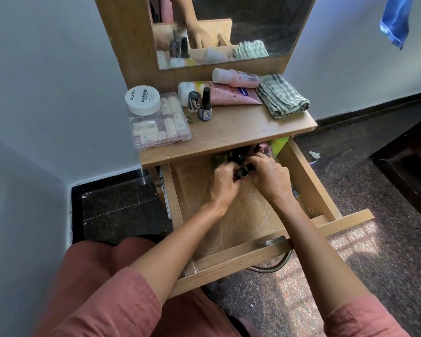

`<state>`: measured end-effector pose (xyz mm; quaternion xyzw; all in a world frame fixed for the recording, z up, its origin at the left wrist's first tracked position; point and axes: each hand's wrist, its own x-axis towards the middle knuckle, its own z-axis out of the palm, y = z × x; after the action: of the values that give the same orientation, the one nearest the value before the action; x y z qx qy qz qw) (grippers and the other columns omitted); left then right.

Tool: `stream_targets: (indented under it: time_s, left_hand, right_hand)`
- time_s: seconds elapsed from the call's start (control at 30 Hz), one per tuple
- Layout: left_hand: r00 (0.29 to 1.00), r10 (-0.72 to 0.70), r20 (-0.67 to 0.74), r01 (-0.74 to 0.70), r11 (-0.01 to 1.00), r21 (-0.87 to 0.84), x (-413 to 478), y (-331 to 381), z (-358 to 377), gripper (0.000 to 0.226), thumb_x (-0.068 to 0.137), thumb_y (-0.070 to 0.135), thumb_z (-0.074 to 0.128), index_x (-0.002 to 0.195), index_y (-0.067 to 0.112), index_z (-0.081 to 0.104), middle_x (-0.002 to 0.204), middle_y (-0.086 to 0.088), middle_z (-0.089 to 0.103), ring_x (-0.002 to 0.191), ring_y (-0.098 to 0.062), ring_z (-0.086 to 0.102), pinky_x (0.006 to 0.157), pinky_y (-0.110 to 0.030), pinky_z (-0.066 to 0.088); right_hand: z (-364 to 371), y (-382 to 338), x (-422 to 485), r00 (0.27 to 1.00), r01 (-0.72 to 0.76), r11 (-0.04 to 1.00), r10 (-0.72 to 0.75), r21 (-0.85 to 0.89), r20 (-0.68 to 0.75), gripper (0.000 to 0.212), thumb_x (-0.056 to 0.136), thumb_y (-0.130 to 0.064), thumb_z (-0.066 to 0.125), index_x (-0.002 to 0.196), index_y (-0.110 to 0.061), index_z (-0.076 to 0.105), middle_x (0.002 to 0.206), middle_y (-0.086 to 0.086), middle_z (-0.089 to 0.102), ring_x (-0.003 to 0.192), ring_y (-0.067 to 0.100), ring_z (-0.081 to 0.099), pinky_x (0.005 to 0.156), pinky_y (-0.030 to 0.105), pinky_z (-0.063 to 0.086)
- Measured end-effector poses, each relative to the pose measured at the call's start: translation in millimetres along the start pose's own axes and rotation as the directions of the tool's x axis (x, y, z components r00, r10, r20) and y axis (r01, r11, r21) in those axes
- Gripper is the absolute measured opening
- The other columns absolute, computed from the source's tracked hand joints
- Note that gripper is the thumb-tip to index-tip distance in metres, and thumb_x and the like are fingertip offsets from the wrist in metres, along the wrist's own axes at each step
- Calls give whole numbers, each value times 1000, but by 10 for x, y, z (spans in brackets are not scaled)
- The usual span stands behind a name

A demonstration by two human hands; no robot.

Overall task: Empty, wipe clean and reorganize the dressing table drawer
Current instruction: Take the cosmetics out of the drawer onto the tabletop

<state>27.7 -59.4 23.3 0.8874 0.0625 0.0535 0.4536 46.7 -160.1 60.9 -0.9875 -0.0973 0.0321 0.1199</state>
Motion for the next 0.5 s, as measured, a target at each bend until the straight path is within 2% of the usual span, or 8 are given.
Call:
stream_targets:
  time_s: [0.17, 0.27, 0.33, 0.47, 0.5]
  left_hand:
    - [1000, 19, 16, -18, 999, -45, -68, 55, -125, 24, 73, 3, 72, 96, 3, 66, 96, -14, 65, 85, -24, 63, 76, -36, 54]
    - [998, 54, 19, -52, 996, -70, -113, 133, -233, 27, 72, 4, 74, 98, 6, 67, 97, -11, 65, 85, -20, 62, 76, -30, 54]
    - [998, 56, 14, -55, 995, -88, -113, 196, -317, 31, 71, 3, 74, 101, 7, 67, 99, -10, 65, 86, -18, 62, 79, -28, 53]
    - [997, 73, -10, -74, 990, -119, -66, 320, -505, 35, 71, 0, 72, 104, 6, 67, 101, -10, 68, 91, -21, 64, 86, -35, 53]
    - [997, 80, -11, -81, 990, -116, -54, 360, -560, 35, 71, 0, 72, 106, 6, 66, 102, -11, 69, 91, -21, 64, 86, -35, 53]
  right_hand:
    - [-122, 27, -68, 997, 21, 998, -16, 56, -80, 31, 85, -14, 57, 114, -25, 61, 122, -8, 59, 110, 20, 57, 77, 32, 46]
    - [-241, 51, -96, 989, 56, 992, -39, 114, -140, 32, 81, -10, 61, 109, -25, 65, 117, -5, 63, 108, 20, 58, 81, 35, 48]
    - [-352, 61, -93, 988, 51, 979, -20, 196, -154, 30, 79, -9, 64, 105, -23, 67, 113, -3, 65, 104, 20, 60, 83, 35, 50]
    - [-558, 76, -59, 984, 62, 915, 11, 400, -178, 29, 75, 2, 65, 99, -14, 70, 105, 4, 69, 89, 18, 65, 84, 41, 53]
    - [-598, 64, -50, 985, 62, 897, 17, 438, -173, 30, 75, 4, 65, 99, -12, 70, 103, 5, 69, 85, 15, 64, 85, 39, 53]
